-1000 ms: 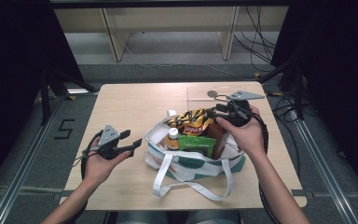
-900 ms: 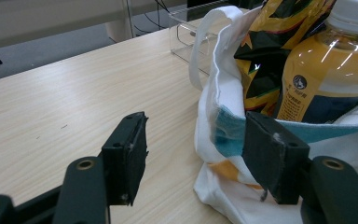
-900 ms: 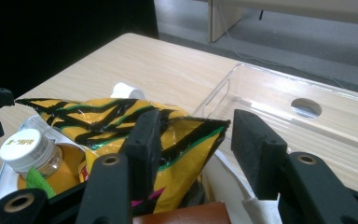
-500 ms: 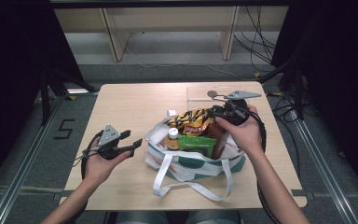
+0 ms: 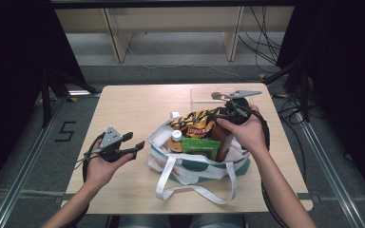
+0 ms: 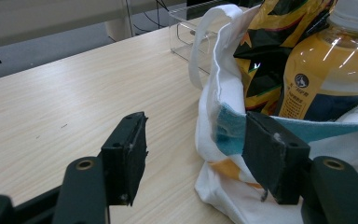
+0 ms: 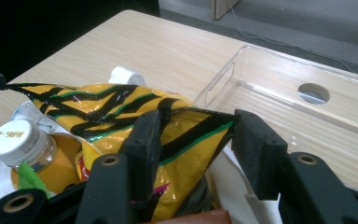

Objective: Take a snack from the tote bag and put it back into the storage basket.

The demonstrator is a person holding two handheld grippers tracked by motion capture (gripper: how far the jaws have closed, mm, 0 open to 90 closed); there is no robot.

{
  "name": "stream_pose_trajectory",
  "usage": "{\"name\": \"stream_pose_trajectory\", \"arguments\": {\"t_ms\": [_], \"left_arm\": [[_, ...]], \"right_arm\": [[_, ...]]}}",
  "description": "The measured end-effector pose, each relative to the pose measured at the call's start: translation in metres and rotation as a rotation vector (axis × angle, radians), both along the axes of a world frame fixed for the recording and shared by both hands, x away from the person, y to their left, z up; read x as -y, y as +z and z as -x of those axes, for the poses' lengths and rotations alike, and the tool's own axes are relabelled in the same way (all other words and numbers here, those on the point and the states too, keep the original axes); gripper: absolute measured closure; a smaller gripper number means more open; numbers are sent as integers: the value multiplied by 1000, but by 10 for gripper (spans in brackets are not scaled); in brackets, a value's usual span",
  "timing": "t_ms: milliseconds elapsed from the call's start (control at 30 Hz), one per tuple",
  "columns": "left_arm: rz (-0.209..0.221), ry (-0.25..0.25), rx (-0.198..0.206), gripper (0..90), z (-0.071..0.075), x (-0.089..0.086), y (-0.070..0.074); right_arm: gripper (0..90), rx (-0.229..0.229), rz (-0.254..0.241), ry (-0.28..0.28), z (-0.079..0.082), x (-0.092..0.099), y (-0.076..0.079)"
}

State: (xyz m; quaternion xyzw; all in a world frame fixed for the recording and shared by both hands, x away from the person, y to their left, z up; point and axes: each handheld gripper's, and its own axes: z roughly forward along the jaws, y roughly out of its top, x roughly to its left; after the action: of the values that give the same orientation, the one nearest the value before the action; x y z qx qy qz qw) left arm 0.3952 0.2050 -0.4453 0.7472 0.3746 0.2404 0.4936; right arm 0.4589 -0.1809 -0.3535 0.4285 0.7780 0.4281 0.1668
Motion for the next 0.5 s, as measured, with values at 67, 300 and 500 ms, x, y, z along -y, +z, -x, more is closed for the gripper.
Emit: {"name": "stream_pose_trajectory", "arguments": {"t_ms": [67, 300, 500], "left_arm": [[3, -2, -2, 393, 0, 0, 0], [0, 1, -2, 393, 0, -1, 1], [0, 2, -4, 393, 0, -1, 0]], "right_arm": [[531, -5, 7, 15, -2, 1, -1], [694, 51, 79, 50, -4, 0, 1], [820, 16, 84, 64, -1, -3, 2]]}}
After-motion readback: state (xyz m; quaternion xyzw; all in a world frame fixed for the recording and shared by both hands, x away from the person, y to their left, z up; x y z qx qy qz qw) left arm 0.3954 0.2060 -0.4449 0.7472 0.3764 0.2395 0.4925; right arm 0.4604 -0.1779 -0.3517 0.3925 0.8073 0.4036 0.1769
